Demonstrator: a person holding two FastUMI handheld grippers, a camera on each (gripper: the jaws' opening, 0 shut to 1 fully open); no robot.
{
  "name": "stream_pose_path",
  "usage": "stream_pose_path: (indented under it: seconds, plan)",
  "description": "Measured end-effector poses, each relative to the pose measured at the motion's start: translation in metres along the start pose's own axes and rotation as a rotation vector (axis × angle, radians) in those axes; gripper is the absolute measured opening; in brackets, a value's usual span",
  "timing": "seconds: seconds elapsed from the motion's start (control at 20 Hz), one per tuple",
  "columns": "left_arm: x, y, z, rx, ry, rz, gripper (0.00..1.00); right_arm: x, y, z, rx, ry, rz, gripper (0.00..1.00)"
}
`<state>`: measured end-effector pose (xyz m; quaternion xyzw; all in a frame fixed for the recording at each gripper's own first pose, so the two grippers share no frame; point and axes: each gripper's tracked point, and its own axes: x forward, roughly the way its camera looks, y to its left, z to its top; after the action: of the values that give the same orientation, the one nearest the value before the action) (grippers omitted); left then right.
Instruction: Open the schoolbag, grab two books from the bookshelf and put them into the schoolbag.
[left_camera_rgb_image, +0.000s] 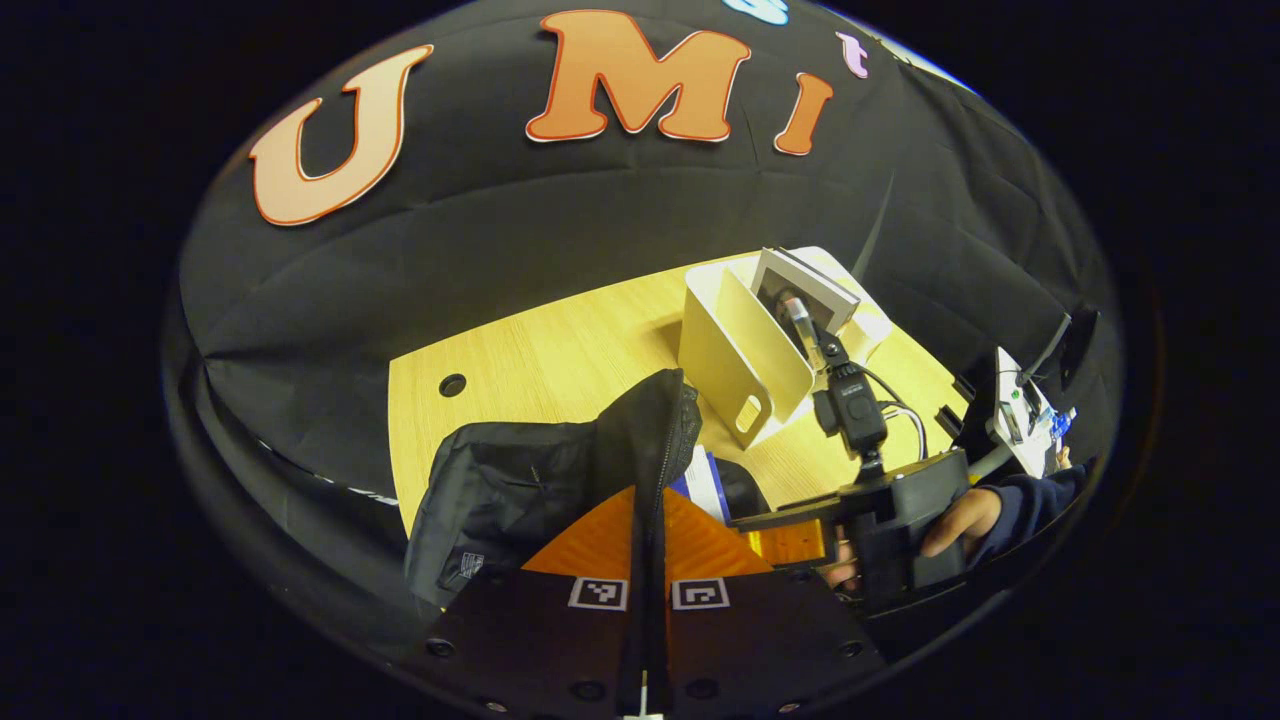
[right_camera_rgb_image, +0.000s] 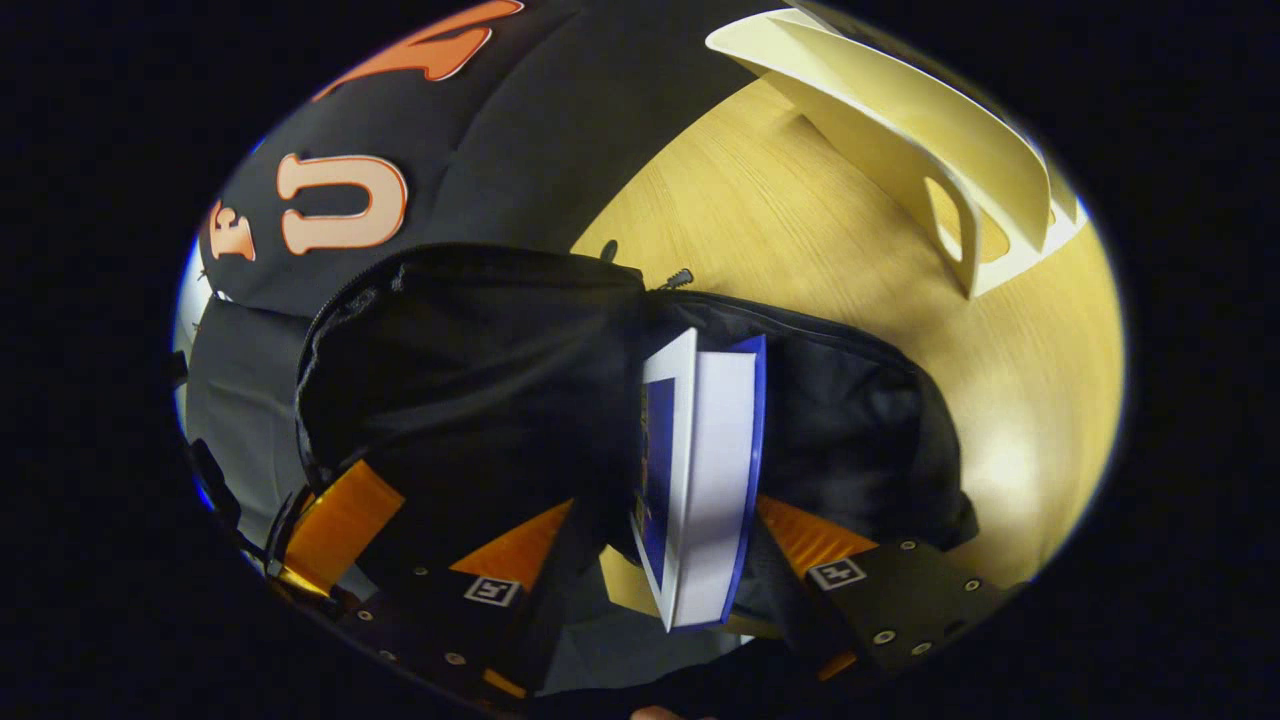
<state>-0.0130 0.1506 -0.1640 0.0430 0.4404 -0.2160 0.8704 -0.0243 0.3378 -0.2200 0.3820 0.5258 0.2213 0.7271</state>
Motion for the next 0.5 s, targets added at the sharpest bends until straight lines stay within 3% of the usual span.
stream_pose_path:
  seconds: [0.05,0.25,0.5]
  plan:
    - [0.000,-0.001,-0.001,-0.001,0.001,0.001,0.03,-0.007,-0.012,-0.001,-0.029,0.004,-0.039,0.95]
    - [0.010,-0.003,-0.007,-0.008,0.020,0.019,0.02,-0.048,-0.037,-0.003,-0.115,0.042,-0.128,0.97]
    - [0.013,-0.009,-0.009,0.020,0.030,0.044,0.02,-0.125,-0.062,0.039,-0.255,0.004,-0.250,0.98]
